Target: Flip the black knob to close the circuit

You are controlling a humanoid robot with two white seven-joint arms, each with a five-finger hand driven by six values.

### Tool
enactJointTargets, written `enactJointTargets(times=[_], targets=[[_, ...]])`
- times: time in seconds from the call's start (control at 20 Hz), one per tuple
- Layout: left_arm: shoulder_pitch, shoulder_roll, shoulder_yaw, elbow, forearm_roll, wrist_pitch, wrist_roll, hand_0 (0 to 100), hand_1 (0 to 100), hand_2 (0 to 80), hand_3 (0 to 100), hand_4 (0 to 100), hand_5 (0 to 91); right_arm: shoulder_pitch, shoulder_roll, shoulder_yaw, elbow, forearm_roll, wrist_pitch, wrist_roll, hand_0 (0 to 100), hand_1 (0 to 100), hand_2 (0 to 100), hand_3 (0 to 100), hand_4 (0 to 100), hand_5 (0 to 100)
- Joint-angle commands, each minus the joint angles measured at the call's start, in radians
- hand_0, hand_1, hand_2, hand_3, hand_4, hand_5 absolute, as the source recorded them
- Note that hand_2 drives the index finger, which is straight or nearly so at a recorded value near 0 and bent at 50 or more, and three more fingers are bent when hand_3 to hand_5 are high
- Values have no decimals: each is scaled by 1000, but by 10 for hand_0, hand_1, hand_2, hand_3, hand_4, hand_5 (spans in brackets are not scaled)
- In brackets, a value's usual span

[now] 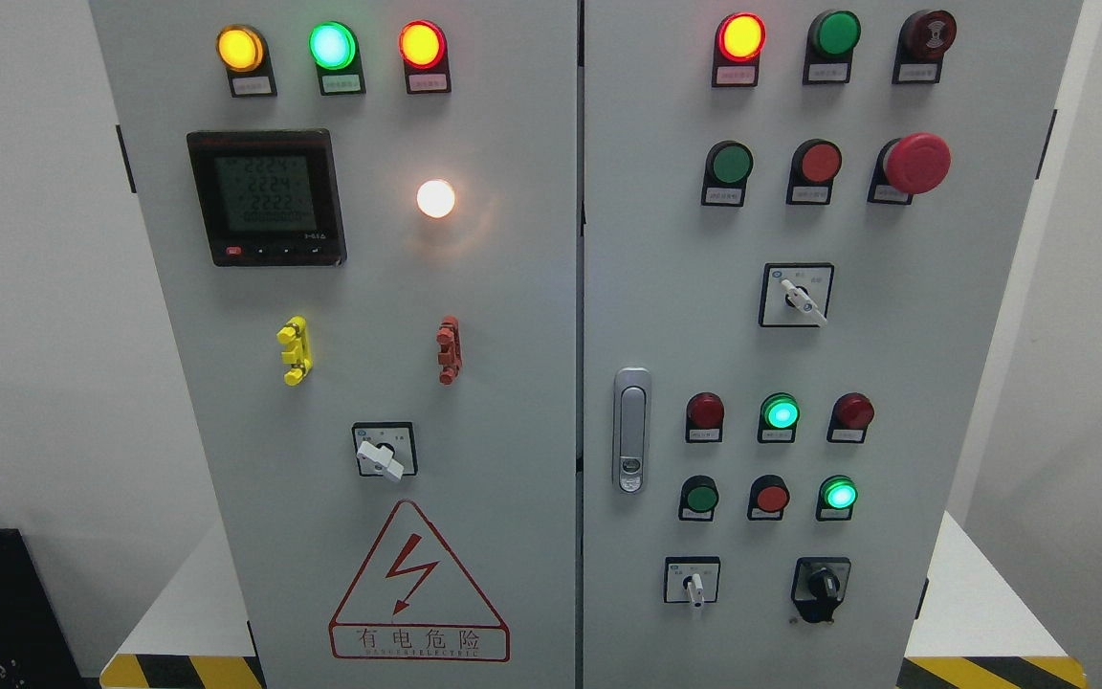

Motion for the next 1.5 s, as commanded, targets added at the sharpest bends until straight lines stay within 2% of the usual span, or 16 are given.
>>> enactJointTargets(times=[0.0,0.05,0.1,0.15,0.25,0.3,0.4,0.5,0.65,0.75,0.85,1.0,1.15,1.25,1.35,1.45], targets=[[34,-1,11,-34,8,1,0,0,0,0,50,27,0,19,25,-1,-799,-5,-33,-40,0,86,156,323,346,164],[34,-1,11,-34,8,1,0,0,0,0,50,27,0,15,23,-10,-797,0,-111,-39,0,117,242,492,471,367],[34,-1,11,-34,8,1,0,0,0,0,50,27,0,9,21,-37,-797,12,-189,-39,0,143,323,588,551,530],[34,-1,11,-35,8,1,0,0,0,0,50,27,0,-2,14,-65,-796,27,-212,-33,0,158,347,611,580,569],[34,-1,11,-34,8,1,0,0,0,0,50,26,0,-30,12,-114,-796,61,-217,-31,0,236,490,733,666,647],[34,-1,11,-34,8,1,0,0,0,0,50,26,0,-43,11,-137,-794,64,-217,-31,0,259,518,751,686,671],[34,-1,11,-34,8,1,0,0,0,0,50,26,0,-57,3,-173,-791,75,-219,-26,0,339,654,850,765,815],[34,-1,11,-34,8,1,0,0,0,0,50,25,0,-88,-41,-214,-764,147,-220,-14,0,408,746,931,814,890],[34,-1,11,-34,8,1,0,0,0,0,50,25,0,-154,-124,-301,-693,421,-260,-23,0,462,817,963,808,910],[34,-1,11,-34,8,1,0,0,0,0,50,25,0,-200,-138,-337,-670,597,-268,-52,0,461,831,983,791,910],[34,-1,11,-34,8,1,0,0,0,0,49,26,0,-226,-143,-341,-667,746,-234,-88,0,435,842,995,787,914],[34,-1,11,-34,8,1,0,0,0,0,49,28,0,-269,-141,-320,-679,947,-70,-126,0,355,852,1000,800,918],[34,-1,11,-34,8,1,0,0,0,0,49,27,0,-316,-146,-250,-682,1038,75,-123,0,261,856,1000,805,920],[34,-1,11,-34,8,1,0,0,0,0,49,27,0,-333,-147,-202,-684,1072,148,-120,0,221,858,1000,814,923],[34,-1,11,-34,8,1,0,0,0,0,49,28,0,-356,-146,-158,-684,1130,177,-105,0,174,860,1000,816,923],[34,-1,11,-34,8,1,0,0,0,0,48,28,0,-376,-146,-124,-682,1176,177,-83,0,126,862,1000,818,923]])
